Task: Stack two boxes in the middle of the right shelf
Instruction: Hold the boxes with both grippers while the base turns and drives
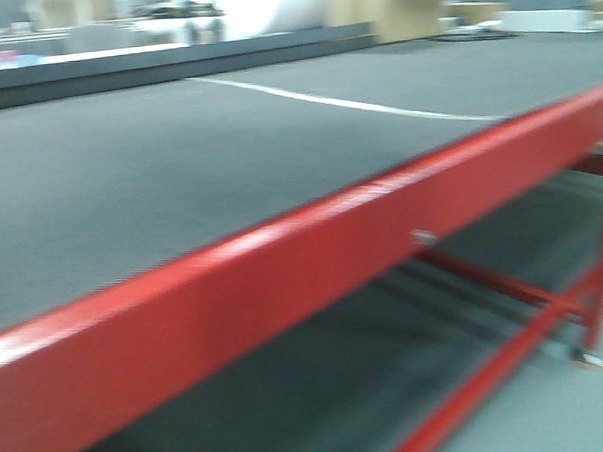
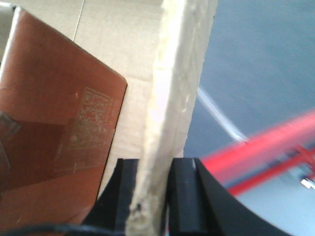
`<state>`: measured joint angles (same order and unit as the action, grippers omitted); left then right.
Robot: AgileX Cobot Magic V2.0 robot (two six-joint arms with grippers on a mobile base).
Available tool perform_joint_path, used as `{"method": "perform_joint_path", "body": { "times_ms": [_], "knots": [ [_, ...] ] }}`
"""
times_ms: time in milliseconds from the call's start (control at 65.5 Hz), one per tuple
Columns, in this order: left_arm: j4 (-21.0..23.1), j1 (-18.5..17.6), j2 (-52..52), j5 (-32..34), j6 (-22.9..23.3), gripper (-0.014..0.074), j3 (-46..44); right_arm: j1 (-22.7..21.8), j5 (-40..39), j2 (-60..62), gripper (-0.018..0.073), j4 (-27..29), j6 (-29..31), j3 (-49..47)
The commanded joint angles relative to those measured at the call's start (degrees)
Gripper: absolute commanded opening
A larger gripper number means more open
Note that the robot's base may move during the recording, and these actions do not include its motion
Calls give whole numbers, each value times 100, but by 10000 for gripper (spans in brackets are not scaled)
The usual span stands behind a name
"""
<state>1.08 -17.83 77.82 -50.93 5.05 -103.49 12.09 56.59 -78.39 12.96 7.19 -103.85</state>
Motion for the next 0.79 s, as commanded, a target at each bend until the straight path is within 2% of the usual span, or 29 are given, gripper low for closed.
{"method": "perform_joint_path", "body": {
  "times_ms": [0,778],
  "knots": [
    [-148,21,-76,401,-41,-111,-68,-36,-218,69,-152,-170,84,-70],
    [-148,21,-76,401,-41,-111,-68,-36,-218,69,-152,-170,84,-70]
  ]
}}
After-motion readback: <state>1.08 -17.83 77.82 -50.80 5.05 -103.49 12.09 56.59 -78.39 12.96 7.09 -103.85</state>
